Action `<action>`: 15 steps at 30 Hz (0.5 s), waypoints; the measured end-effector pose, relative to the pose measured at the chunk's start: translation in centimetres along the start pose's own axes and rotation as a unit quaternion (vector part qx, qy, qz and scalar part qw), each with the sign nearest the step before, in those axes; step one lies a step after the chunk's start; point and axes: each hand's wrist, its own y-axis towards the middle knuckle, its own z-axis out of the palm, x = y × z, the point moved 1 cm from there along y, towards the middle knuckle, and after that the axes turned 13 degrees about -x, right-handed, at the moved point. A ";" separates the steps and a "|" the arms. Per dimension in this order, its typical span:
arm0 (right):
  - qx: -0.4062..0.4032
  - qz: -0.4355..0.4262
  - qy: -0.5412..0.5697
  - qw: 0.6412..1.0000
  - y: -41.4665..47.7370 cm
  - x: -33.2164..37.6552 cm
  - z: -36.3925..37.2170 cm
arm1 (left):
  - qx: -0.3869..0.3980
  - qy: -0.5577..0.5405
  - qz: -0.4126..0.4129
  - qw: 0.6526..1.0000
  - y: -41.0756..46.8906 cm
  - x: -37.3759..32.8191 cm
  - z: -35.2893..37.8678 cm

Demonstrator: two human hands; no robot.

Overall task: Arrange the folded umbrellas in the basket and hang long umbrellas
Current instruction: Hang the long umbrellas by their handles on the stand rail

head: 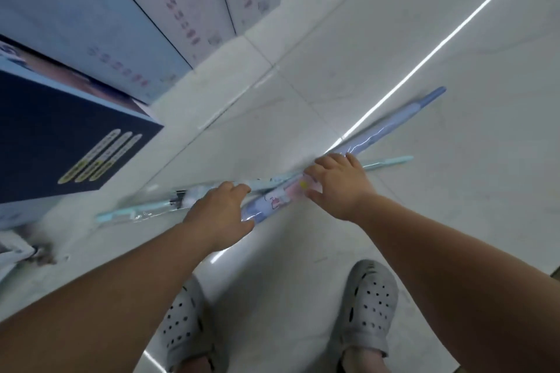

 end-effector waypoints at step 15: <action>0.095 -0.034 -0.062 0.993 4.2 -3.4 3.2 | 0.113 -0.082 -0.055 0.989 2.2 2.2 7.5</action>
